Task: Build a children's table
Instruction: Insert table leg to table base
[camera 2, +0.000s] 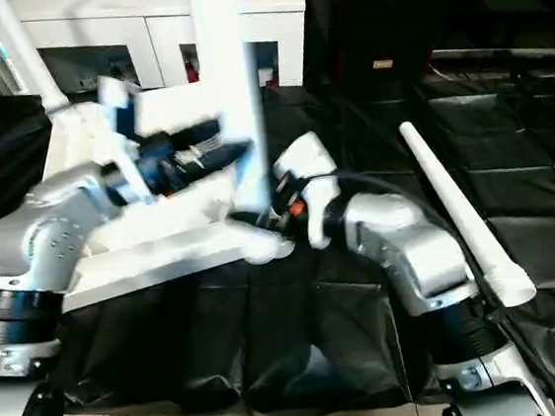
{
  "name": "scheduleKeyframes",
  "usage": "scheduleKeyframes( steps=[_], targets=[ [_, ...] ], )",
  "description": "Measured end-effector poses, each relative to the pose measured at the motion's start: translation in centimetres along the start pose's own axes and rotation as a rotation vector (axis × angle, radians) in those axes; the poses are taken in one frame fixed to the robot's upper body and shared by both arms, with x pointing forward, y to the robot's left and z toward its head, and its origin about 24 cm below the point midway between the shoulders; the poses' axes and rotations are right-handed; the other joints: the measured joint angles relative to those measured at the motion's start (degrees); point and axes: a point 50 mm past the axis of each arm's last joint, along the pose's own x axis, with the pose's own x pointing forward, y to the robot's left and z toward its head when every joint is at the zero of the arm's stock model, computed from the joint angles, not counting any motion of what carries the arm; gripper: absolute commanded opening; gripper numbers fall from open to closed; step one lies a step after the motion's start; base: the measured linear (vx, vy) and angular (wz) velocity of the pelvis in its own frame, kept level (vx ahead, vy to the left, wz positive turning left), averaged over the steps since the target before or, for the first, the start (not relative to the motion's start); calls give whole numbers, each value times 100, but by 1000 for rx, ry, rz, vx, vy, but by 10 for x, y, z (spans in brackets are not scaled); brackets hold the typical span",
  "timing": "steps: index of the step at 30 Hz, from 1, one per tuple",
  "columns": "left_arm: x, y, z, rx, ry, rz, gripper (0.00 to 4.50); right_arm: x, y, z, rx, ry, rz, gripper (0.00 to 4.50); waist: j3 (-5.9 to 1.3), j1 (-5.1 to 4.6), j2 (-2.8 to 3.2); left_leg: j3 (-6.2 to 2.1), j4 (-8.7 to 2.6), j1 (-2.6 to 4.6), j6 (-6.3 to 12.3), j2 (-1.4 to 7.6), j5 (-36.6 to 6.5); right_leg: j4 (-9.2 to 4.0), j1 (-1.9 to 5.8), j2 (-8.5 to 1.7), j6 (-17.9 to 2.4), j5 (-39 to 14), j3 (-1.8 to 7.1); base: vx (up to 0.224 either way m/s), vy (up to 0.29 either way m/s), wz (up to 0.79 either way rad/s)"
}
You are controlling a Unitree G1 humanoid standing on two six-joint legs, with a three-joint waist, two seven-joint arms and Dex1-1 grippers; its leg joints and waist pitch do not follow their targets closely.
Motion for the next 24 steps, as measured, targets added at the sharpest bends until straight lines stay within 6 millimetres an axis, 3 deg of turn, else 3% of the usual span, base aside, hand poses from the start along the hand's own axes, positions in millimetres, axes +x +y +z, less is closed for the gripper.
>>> scheduleKeyframes(
  steps=[3, 8, 14, 15, 23, 24],
  targets=[
    [-7, 0, -4, -1, 10, -11, 396, -5, -12, -4, 22, -2, -99, 186, 1, 0, 8, 0, -1, -1, 0, 0, 0, -1, 0, 0, 0, 0, 0, 0, 0, 0],
    [-3, -1, -22, 1, 68, -9, 396, -4, -13, -4, 34, -13, -113, 186, 2, 2, 14, -2, -1, 0, 0, 0, 0, -1, 1, 0, 1, 1, -1, 0, 0, 0],
    [-18, 21, -74, 212, 493, 132, 396, -7, -20, -15, 3, 26, -204, 186, 3, -19, 16, -3, -1, 3, -6, -1, 5, -6, 3, 0, 22, 13, 6, 0, 0, 0],
    [-19, 21, -82, 217, 529, 124, 360, -7, -21, -17, 4, 37, -220, 186, 5, -14, 21, -3, -1, -2, -6, -1, 5, -6, 0, 0, 22, 14, 6, 0, 0, 0],
    [-28, 22, -108, 169, 615, 109, 304, -7, -21, -27, 26, 23, -317, 186, 9, -2, 34, -3, -2, -4, -6, -1, 5, -6, -3, 0, 20, 14, 5, 0, 0, 0],
    [-29, 22, -112, 158, 620, 104, 278, -7, -20, -29, 31, 28, -325, 186, 9, 0, 34, -3, 0, -3, -6, -1, 5, -6, -2, 0, 19, 15, 5, 0, 0, 0]
  ],
)
